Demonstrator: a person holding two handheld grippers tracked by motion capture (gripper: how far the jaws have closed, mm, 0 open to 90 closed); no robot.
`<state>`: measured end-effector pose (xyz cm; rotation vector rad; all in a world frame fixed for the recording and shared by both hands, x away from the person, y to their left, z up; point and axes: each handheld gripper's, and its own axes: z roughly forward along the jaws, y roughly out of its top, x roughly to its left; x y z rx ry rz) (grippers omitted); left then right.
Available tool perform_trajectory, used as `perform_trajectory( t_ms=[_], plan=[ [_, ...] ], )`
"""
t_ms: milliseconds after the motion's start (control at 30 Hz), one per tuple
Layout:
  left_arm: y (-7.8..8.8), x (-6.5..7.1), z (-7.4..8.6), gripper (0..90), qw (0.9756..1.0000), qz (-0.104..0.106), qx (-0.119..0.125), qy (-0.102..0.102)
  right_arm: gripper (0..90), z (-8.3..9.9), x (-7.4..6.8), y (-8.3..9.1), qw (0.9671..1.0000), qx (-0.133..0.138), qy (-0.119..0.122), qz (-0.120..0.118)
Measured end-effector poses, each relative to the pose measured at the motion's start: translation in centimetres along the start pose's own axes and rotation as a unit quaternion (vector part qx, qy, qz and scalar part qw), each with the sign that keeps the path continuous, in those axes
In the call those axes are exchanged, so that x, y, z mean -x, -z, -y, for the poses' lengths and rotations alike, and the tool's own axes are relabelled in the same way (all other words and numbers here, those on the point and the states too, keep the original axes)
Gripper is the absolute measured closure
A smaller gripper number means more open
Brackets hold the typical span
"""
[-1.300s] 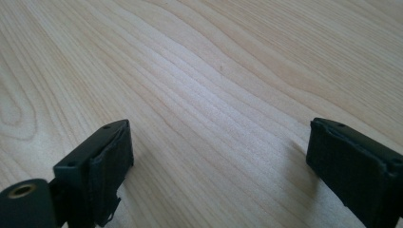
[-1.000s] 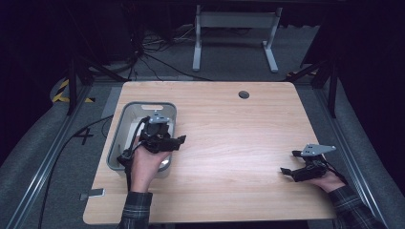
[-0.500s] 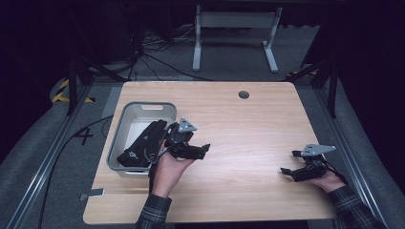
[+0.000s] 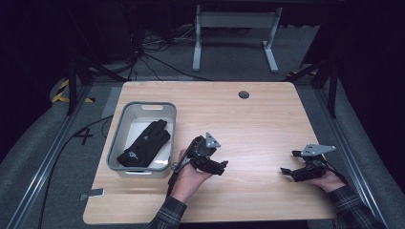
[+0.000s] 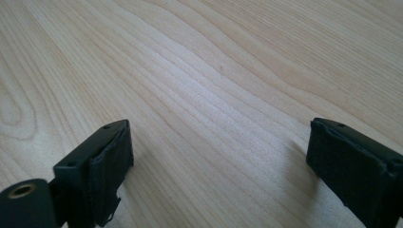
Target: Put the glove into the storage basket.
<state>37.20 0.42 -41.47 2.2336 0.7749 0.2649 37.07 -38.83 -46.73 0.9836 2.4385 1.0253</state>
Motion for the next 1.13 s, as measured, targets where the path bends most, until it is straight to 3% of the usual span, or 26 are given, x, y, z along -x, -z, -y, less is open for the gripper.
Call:
perform_trajectory(
  t_ms=[400,633,767,967,1133],
  plan=[
    [-2.7,1.6,1.9,8.4,0.9993,0.010,-0.033,-0.016,9.0,0.0,0.0,0.0,1.0000,0.000,0.000,0.000],
    [-4.5,2.1,2.7,4.8,0.9969,0.003,-0.068,-0.039,9.0,0.0,0.0,0.0,1.0000,0.000,0.000,0.000],
    [-4.8,2.1,2.9,1.0,0.9973,0.010,-0.064,-0.035,9.0,0.0,0.0,0.0,1.0000,0.000,0.000,0.000],
    [-5.0,1.9,3.8,0.0,0.9987,0.022,-0.018,-0.042,9.0,0.0,0.0,0.0,1.0000,0.000,0.000,0.000],
    [-5.0,1.9,3.8,0.0,0.9988,0.020,-0.018,-0.040,9.0,0.0,0.0,0.0,1.0000,0.000,0.000,0.000]
  ],
)
